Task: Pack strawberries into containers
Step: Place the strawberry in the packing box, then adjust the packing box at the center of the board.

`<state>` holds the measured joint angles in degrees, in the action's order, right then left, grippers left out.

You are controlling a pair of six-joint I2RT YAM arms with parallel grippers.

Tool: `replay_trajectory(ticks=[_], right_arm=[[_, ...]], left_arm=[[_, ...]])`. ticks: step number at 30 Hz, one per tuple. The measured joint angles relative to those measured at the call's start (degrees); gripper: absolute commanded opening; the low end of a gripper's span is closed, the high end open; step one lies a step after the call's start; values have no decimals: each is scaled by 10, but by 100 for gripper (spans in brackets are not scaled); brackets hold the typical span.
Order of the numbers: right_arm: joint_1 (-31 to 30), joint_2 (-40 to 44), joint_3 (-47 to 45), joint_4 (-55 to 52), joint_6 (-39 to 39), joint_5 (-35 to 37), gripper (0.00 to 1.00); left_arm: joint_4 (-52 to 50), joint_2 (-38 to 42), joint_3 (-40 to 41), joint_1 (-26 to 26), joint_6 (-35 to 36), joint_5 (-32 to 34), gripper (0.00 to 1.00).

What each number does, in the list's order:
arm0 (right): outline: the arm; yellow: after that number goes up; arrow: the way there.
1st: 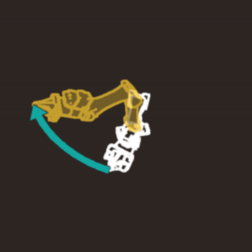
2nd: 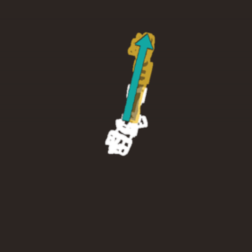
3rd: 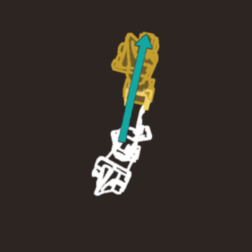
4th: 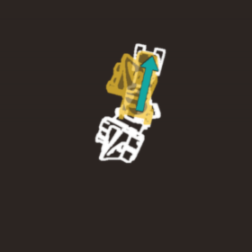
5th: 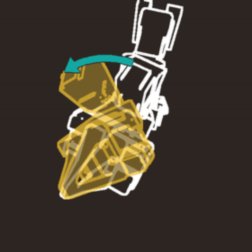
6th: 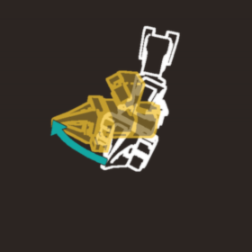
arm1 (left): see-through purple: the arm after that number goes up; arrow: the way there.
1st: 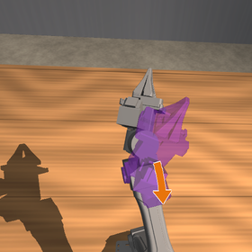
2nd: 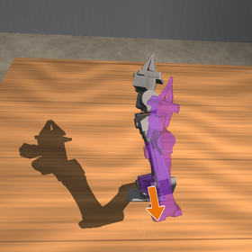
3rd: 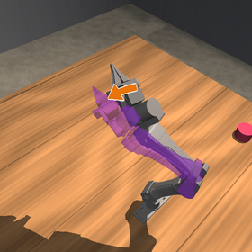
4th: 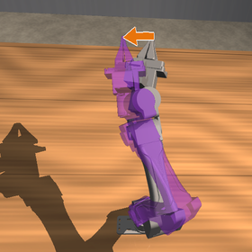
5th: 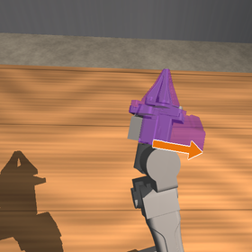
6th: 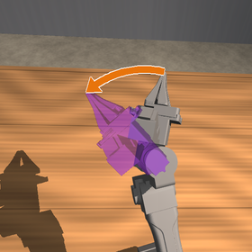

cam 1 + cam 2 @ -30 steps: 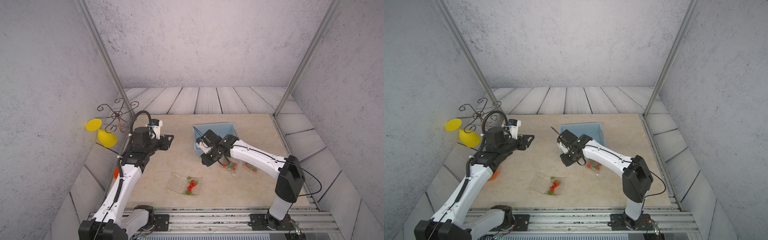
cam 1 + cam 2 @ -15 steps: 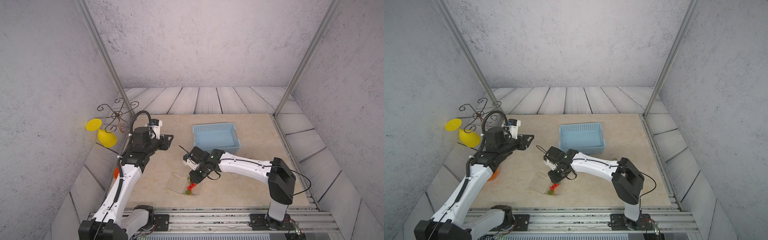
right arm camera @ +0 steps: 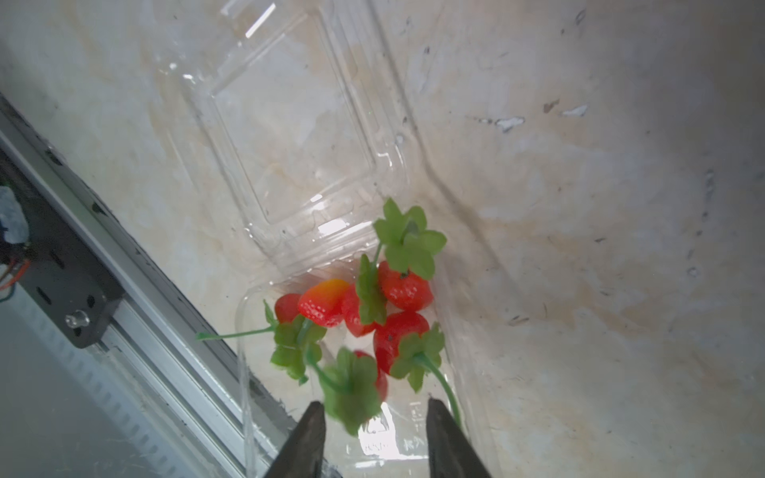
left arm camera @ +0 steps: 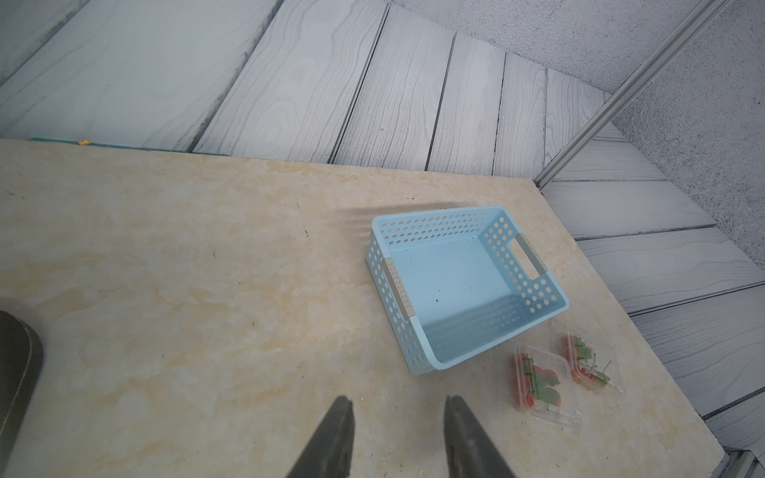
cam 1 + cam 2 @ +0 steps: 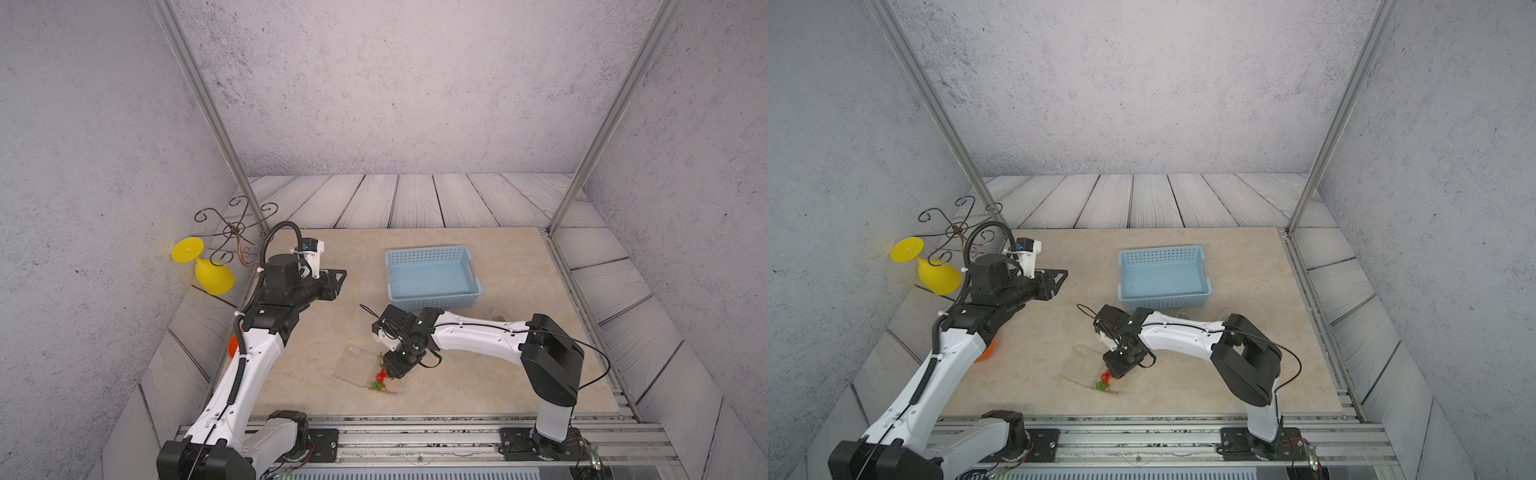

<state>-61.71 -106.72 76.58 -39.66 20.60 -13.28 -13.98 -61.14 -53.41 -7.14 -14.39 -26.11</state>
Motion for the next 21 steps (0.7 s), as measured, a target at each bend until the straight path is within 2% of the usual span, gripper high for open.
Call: replay_trajectory(ticks=[7, 16, 21], right_arm=[[0, 7, -18, 10, 5, 9, 46], [0, 89, -38, 10, 20, 45, 46], [1, 100, -59, 9, 48, 62, 44]], left_arm=[[-1, 0, 0, 0, -6, 7, 40], [-30, 15, 0, 0, -31, 25, 40], [-56, 42, 8, 0, -36, 50, 40]])
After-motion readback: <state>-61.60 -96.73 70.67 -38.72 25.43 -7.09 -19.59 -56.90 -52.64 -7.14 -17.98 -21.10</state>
